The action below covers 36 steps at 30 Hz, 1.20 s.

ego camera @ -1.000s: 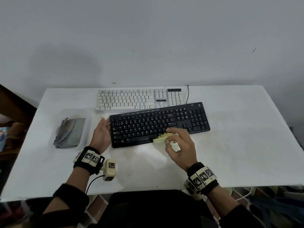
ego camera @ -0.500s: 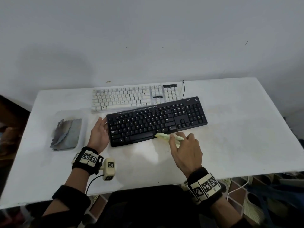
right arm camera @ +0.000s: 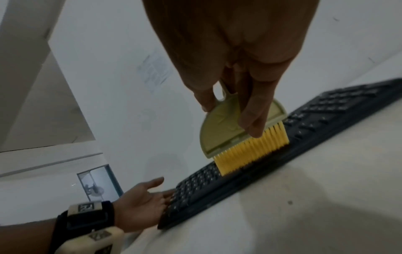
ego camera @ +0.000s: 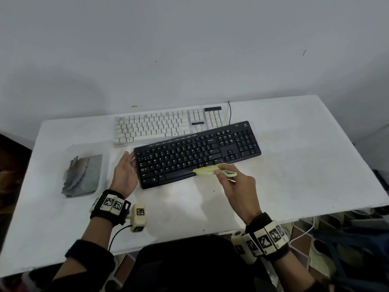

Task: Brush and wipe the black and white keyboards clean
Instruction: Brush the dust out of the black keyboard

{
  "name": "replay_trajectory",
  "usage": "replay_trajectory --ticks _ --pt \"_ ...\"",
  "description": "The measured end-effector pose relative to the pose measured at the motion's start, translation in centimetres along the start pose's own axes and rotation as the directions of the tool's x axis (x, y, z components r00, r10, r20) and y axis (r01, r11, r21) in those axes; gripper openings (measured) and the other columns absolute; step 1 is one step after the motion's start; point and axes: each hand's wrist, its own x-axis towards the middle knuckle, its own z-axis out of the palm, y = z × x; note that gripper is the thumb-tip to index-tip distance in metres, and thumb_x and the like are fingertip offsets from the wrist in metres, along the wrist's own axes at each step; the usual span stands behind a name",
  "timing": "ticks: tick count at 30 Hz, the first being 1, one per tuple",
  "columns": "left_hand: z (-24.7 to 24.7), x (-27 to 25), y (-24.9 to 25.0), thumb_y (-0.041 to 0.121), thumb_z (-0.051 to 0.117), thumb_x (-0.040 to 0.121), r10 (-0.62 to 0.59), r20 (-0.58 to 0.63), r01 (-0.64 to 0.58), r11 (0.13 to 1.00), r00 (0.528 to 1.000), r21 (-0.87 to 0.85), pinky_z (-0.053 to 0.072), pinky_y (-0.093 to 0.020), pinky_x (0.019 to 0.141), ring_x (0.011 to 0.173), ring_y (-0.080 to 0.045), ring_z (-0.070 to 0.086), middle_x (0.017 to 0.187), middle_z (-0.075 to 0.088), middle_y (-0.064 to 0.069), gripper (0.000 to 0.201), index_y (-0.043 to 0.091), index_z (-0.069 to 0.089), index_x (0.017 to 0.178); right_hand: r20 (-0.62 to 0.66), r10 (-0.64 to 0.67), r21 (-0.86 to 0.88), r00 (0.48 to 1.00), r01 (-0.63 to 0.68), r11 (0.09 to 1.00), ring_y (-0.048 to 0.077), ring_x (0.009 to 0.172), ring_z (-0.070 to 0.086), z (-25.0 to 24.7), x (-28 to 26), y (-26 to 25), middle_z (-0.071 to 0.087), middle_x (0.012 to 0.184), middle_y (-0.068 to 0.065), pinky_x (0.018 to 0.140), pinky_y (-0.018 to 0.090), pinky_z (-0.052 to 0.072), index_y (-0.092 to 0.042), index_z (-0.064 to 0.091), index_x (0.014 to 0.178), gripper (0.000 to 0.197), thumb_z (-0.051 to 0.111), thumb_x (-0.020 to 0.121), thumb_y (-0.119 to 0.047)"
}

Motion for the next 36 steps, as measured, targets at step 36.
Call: replay_trajectory --ticks 36 --pt "0.9 -0.3 0.0 0.054 0.035 0.104 -0.036 -0.053 0.030 0.994 0.998 -0.101 0.042 -0.040 0.105 0.124 -0.020 0.060 0.134 0.067 -0.003 0.058 0.016 0.054 0.143 -0.095 -0.218 -0.167 0.971 0.200 0.966 0.017 0.066 0.069 -1.8 0.9 6.9 0.075 0.084 -0.006 0.067 0.033 0.056 -0.024 0.070 0.112 0.024 0.059 0.100 -0.041"
